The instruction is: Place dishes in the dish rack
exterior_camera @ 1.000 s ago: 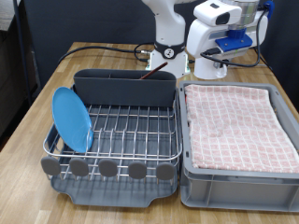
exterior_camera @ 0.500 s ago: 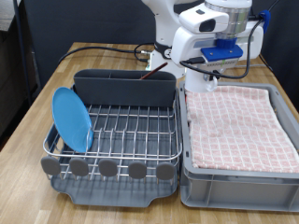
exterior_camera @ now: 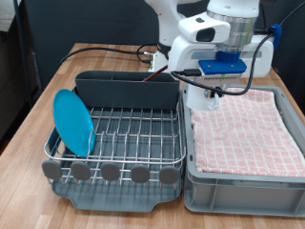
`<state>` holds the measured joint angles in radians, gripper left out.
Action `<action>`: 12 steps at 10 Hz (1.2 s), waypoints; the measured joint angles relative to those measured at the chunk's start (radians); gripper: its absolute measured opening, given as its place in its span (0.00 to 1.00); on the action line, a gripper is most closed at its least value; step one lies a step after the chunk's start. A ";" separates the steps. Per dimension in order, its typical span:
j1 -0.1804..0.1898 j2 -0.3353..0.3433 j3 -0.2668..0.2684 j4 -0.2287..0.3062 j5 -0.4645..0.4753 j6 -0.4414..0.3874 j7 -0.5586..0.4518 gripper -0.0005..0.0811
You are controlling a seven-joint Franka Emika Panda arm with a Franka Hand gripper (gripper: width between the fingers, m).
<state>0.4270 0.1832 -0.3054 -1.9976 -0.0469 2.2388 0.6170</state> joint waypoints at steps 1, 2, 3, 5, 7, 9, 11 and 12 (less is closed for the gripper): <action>-0.003 0.003 -0.005 0.004 0.004 0.008 0.000 0.09; -0.008 0.011 -0.013 0.017 0.009 0.018 0.000 0.09; -0.018 0.029 -0.017 0.043 0.023 0.018 0.000 0.09; -0.041 0.077 -0.021 0.109 0.069 0.018 0.000 0.09; -0.061 0.133 -0.021 0.178 0.102 0.016 -0.001 0.09; -0.070 0.187 -0.022 0.239 0.105 0.016 0.004 0.09; -0.074 0.234 -0.023 0.285 0.108 0.019 0.020 0.09; -0.077 0.253 -0.023 0.302 0.114 0.022 0.024 0.09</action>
<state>0.3501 0.4367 -0.3279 -1.6952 0.0675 2.2611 0.6412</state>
